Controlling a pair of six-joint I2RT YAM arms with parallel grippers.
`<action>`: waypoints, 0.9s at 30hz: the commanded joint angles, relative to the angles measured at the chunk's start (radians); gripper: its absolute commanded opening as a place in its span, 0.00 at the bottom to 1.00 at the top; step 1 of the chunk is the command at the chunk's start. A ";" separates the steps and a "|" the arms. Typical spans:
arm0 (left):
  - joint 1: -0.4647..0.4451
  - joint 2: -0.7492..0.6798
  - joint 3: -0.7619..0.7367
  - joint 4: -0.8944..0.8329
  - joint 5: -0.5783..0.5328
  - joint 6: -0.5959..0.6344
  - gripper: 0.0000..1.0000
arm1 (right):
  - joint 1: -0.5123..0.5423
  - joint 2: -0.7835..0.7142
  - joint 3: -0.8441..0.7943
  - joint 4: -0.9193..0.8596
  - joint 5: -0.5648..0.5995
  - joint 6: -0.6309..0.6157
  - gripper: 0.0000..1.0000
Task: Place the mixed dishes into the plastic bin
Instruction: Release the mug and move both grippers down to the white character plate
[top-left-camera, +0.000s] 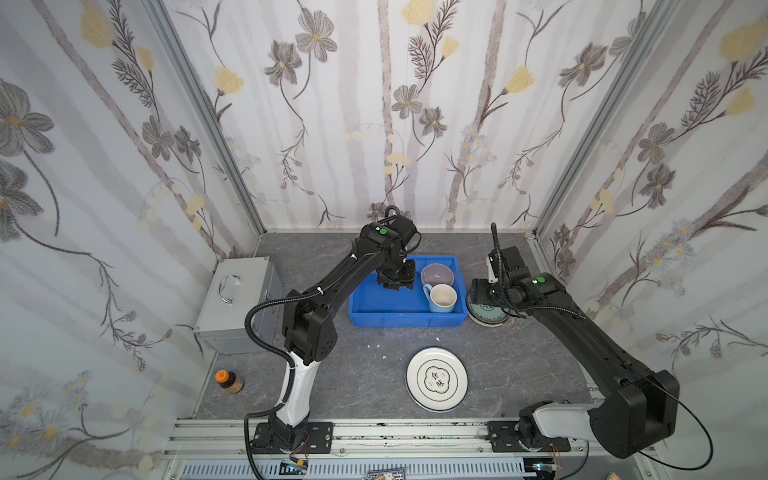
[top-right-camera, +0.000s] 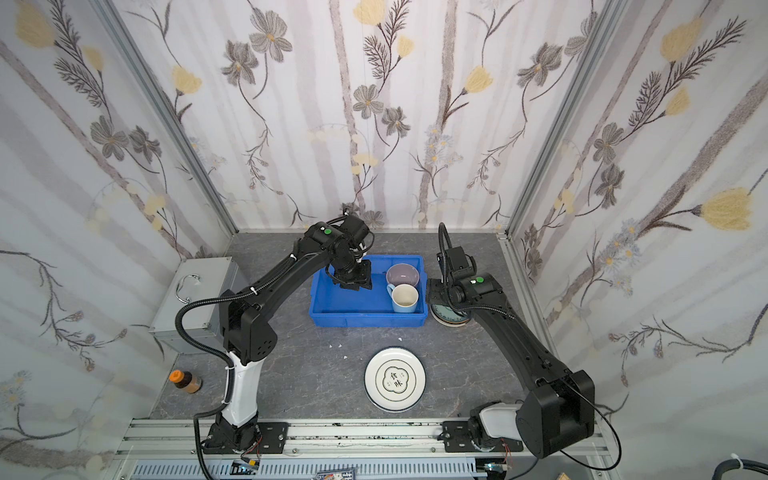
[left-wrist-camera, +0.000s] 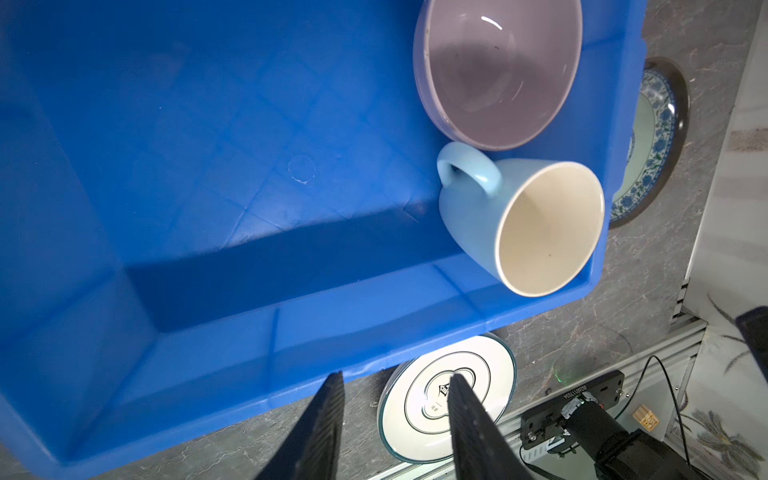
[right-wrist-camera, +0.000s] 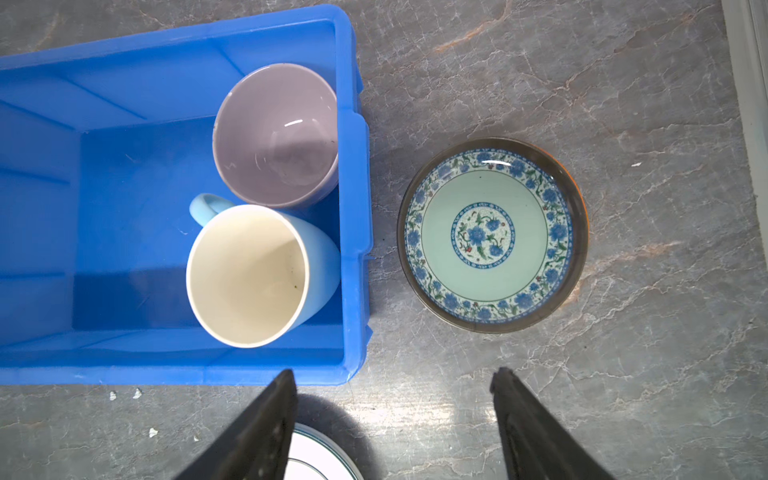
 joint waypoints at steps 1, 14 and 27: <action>0.001 -0.079 -0.120 0.064 0.018 0.015 0.44 | 0.039 -0.051 -0.045 -0.010 -0.037 0.088 0.72; -0.063 -0.468 -0.821 0.505 0.078 -0.057 0.94 | 0.268 -0.255 -0.334 0.021 -0.143 0.252 0.84; -0.418 -0.744 -1.270 0.815 -0.222 -0.406 1.00 | 0.323 -0.441 -0.558 0.012 -0.172 0.275 0.84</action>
